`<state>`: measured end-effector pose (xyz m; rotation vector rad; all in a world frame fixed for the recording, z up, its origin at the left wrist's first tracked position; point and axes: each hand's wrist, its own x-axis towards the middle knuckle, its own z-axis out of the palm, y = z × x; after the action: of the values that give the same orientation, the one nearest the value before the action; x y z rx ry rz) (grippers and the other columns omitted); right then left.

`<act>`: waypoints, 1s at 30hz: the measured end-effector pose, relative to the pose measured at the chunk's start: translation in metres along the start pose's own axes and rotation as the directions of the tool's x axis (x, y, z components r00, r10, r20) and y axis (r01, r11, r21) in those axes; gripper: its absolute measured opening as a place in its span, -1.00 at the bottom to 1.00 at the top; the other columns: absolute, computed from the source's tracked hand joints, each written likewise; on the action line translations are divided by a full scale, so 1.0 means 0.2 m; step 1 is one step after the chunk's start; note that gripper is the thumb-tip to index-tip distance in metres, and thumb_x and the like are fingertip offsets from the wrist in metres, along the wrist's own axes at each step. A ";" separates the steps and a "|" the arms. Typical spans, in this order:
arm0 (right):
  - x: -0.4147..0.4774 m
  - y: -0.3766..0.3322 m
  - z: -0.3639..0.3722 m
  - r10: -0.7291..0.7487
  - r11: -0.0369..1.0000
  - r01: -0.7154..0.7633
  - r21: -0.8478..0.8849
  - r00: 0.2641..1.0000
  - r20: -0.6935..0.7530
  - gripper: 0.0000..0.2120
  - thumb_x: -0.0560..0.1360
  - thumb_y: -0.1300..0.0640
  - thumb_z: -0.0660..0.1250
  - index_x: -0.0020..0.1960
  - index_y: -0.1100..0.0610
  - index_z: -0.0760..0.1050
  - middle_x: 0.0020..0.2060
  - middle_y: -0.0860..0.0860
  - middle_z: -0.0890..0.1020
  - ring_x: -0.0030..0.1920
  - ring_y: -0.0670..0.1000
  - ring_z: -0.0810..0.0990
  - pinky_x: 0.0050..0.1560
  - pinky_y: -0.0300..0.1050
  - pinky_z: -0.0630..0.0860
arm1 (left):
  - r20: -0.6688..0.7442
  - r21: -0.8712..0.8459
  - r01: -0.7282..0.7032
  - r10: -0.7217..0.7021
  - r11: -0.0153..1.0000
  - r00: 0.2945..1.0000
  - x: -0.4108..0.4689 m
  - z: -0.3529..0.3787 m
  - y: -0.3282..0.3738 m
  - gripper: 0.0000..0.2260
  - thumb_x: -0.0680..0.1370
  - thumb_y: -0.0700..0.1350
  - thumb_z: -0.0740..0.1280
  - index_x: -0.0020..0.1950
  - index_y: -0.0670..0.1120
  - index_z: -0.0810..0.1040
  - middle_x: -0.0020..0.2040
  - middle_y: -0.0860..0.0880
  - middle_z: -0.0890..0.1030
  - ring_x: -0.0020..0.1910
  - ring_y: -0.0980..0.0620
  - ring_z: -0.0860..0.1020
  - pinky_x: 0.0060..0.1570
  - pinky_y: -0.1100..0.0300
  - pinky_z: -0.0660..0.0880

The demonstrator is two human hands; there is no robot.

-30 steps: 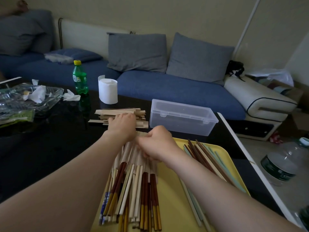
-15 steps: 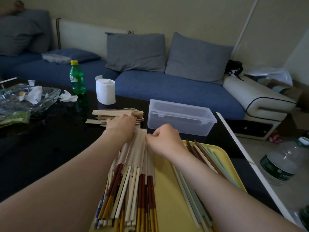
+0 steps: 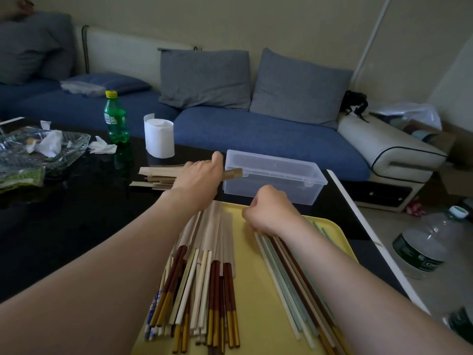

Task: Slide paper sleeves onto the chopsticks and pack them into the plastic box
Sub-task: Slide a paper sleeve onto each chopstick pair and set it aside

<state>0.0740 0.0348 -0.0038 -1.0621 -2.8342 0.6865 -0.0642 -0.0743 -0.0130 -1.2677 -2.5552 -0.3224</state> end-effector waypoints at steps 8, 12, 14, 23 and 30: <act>-0.13 0.05 -0.08 0.162 0.974 -0.114 -0.198 0.954 0.251 -0.91 0.53 0.29 0.53 0.01 0.26 0.66 -0.27 0.15 0.78 -0.25 0.04 0.81 -0.10 -0.02 0.78 | 0.100 -0.175 -0.129 0.148 0.976 0.984 -0.02 -0.05 0.14 -0.69 0.61 -0.32 0.31 0.28 -0.09 0.34 0.14 -0.12 0.48 -0.11 0.00 0.52 -0.08 -0.01 0.59; -0.18 0.07 -0.08 0.178 0.977 -0.129 -0.170 0.932 0.316 -0.81 0.50 0.24 0.59 0.04 0.28 0.66 -0.26 0.16 0.78 -0.26 0.04 0.81 -0.05 -0.01 0.77 | 0.171 -0.173 -0.167 0.197 0.971 0.965 -0.06 -0.09 0.18 -0.75 0.73 -0.06 0.26 0.40 -0.07 0.39 0.15 -0.05 0.39 0.10 -0.06 0.51 0.09 0.06 0.55; -0.22 0.07 -0.07 0.176 0.979 -0.129 -0.158 0.925 0.337 -0.79 0.52 0.22 0.59 0.07 0.27 0.63 -0.21 0.16 0.79 -0.28 0.03 0.79 -0.04 -0.04 0.77 | 0.202 -0.242 -0.124 0.175 0.962 0.964 -0.10 -0.11 0.21 -0.71 0.72 0.05 0.26 0.33 -0.10 0.38 0.07 -0.05 0.45 0.10 -0.09 0.53 0.07 0.05 0.50; -0.32 0.09 -0.16 0.050 0.986 -0.080 0.144 0.979 0.200 -0.74 0.63 0.08 0.34 0.04 0.29 0.61 -0.34 0.15 0.75 -0.41 0.05 0.73 -0.30 -0.11 0.70 | 0.265 -0.194 -0.075 0.126 0.978 0.956 -0.13 -0.11 0.22 -0.68 0.71 -0.02 0.29 0.41 -0.10 0.32 0.16 -0.08 0.57 0.02 0.02 0.55 -0.05 0.18 0.53; -0.35 0.21 -0.26 -0.031 0.939 0.043 0.341 0.999 -0.040 -0.73 0.68 0.02 0.25 -0.10 0.19 0.46 -0.32 0.15 0.74 -0.38 0.15 0.76 -0.34 0.01 0.72 | 0.236 0.039 -0.083 0.072 0.996 0.969 -0.13 -0.08 0.25 -0.74 0.67 0.01 0.34 0.32 0.02 0.42 0.25 -0.08 0.59 0.31 -0.17 0.51 0.44 -0.25 0.35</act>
<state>0.1629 0.0381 0.0340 -0.9481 -2.5652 1.0945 -0.0066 -0.0684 -0.0022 -1.4612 -2.6768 -0.0976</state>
